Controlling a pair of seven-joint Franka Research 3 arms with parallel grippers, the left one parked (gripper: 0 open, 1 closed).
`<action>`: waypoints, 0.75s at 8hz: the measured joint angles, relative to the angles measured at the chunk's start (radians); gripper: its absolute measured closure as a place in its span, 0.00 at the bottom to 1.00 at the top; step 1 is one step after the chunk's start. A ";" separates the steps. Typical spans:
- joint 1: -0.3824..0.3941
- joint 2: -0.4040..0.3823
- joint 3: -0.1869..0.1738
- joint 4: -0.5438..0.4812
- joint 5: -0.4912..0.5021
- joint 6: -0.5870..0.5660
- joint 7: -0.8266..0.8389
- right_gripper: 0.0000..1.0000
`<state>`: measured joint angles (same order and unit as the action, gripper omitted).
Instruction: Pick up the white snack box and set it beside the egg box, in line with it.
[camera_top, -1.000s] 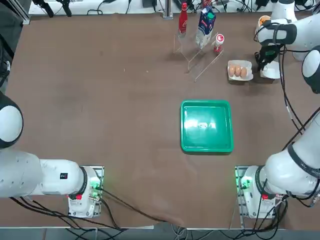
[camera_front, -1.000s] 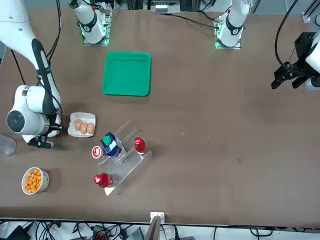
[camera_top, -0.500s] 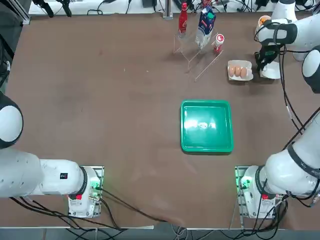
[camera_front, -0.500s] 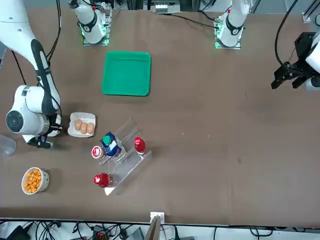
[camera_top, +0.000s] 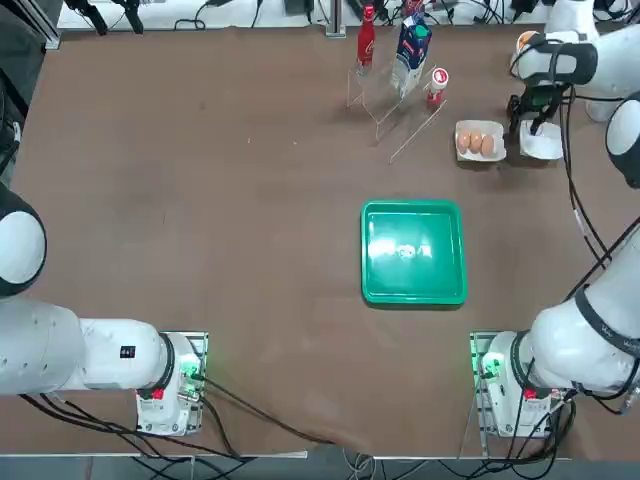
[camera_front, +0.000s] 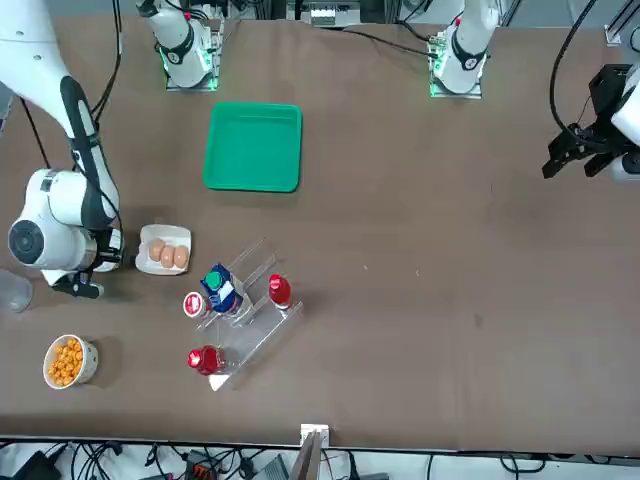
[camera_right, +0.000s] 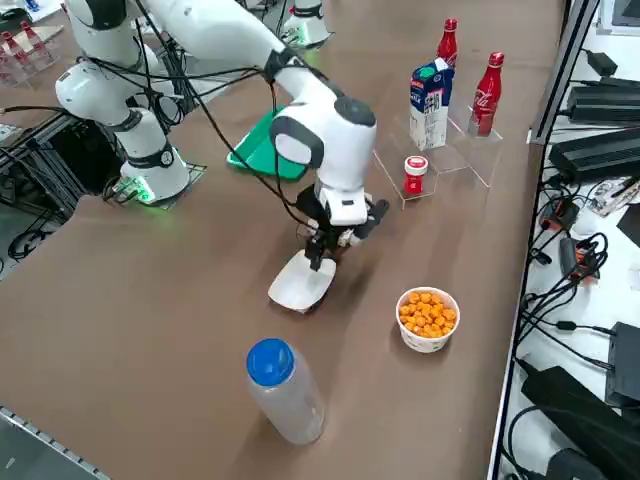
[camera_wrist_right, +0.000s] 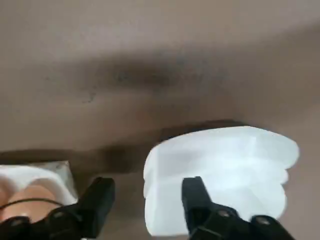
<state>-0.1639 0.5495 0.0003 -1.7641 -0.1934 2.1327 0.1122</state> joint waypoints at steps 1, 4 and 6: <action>0.005 -0.052 0.004 0.014 0.004 -0.045 0.000 0.00; 0.021 -0.241 0.026 0.140 0.259 -0.299 -0.002 0.00; 0.023 -0.282 0.026 0.332 0.316 -0.541 -0.009 0.00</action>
<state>-0.1410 0.2673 0.0266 -1.4317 0.1227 1.5919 0.1030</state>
